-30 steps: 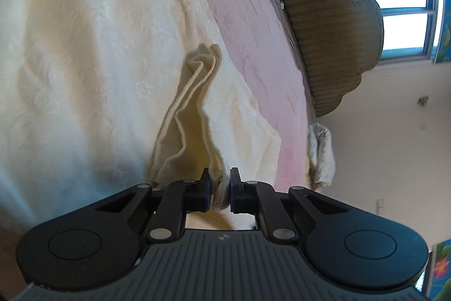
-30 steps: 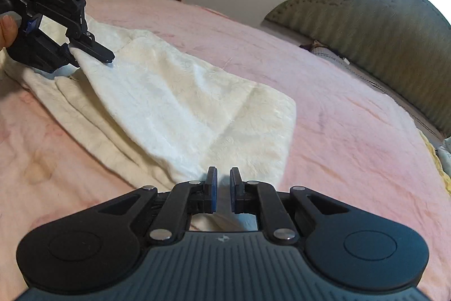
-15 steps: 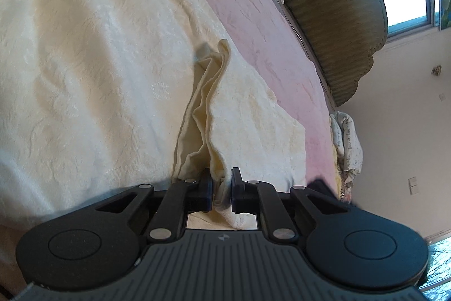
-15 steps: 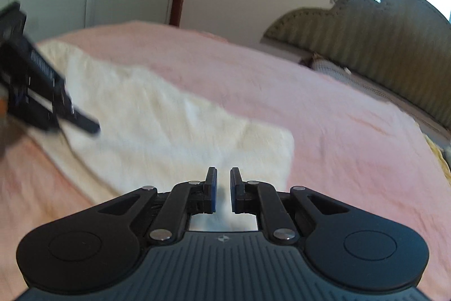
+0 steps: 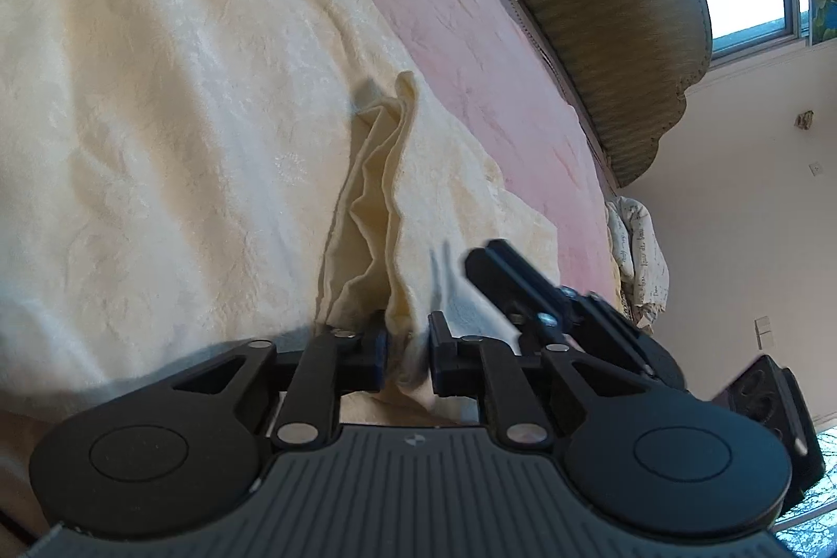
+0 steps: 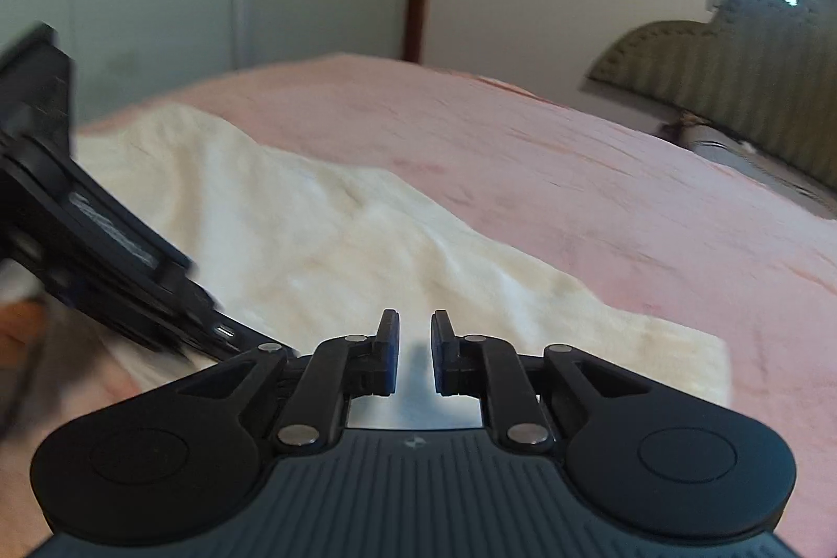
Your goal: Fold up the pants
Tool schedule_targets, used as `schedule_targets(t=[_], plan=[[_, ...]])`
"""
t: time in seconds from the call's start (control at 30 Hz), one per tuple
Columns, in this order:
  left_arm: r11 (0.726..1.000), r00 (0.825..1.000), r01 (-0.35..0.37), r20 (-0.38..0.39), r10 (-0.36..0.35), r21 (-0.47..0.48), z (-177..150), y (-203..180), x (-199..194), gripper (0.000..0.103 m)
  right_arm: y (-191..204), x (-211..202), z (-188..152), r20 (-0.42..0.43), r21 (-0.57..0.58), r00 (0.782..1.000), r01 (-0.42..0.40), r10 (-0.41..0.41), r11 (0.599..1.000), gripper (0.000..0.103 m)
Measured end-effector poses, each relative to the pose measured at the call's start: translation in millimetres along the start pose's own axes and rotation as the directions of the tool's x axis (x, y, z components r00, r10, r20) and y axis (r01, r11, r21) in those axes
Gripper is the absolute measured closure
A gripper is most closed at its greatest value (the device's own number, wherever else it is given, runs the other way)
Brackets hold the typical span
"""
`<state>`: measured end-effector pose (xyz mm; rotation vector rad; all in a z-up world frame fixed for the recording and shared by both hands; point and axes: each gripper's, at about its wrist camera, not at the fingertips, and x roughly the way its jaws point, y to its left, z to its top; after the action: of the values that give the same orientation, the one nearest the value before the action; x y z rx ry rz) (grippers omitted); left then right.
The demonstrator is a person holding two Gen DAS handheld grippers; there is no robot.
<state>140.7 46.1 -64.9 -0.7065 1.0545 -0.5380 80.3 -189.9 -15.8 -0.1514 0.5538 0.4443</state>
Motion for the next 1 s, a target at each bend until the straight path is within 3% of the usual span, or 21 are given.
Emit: schedule_targets(t=[0.17,0.27,0.33,0.47,0.57,0.63,0.73,0.83,0.9,1.0], plan=[[0.996,0.997,-0.062,0.060,0.058,0.065,1.4,1.2,-28.5,0.082,21.2,30.1,9.6,-0.046,-0.054,0.999,-0.005,0.003,0.999,0.090],[0.990,0.990,-0.112,0.099,0.104,0.081,0.5,7.8,-44.1,0.082,12.6,57.2,19.5,-0.086,-0.006,0.996,-0.003,0.003,1.000,0.090],[0.993,0.989,-0.101,0.113,0.093,0.068,0.0,12.7,-54.8,0.082,8.2,71.1,24.8,-0.114,0.001,0.993,-0.011,0.011,1.000,0.090],[0.987,0.974,-0.137,0.193,0.120,0.080,2.8,17.1,-83.1,0.082,18.8,54.2,30.5,-0.070,-0.011,0.997,0.016,-0.017,1.000,0.090],[0.978,0.954,-0.187,0.257,0.157,0.096,4.8,18.6,-100.7,0.074,33.8,31.4,22.2,-0.031,-0.020,1.000,-0.006,0.005,1.000,0.089],[0.974,0.947,-0.202,0.276,0.166,0.107,5.8,20.4,-106.5,0.062,42.4,30.1,13.7,-0.056,-0.010,0.998,-0.026,0.025,1.000,0.089],[0.978,0.939,-0.188,0.309,0.153,0.087,5.5,26.0,-121.7,0.062,53.7,37.6,1.2,-0.072,-0.046,0.997,0.000,-0.003,0.999,0.089],[0.978,0.898,-0.201,0.409,0.161,0.057,4.3,31.1,-152.8,0.057,65.2,27.6,14.7,-0.033,-0.061,0.999,0.015,-0.017,0.998,0.088],[0.971,0.857,-0.237,0.472,0.205,0.009,5.5,37.1,-175.1,0.050,82.5,20.0,24.9,0.013,-0.103,1.000,-0.020,0.022,0.994,0.087],[0.962,0.820,-0.265,0.509,0.262,-0.068,7.7,45.2,-199.5,0.046,119.5,19.1,33.1,0.040,-0.181,0.993,-0.099,0.107,0.978,0.077]])
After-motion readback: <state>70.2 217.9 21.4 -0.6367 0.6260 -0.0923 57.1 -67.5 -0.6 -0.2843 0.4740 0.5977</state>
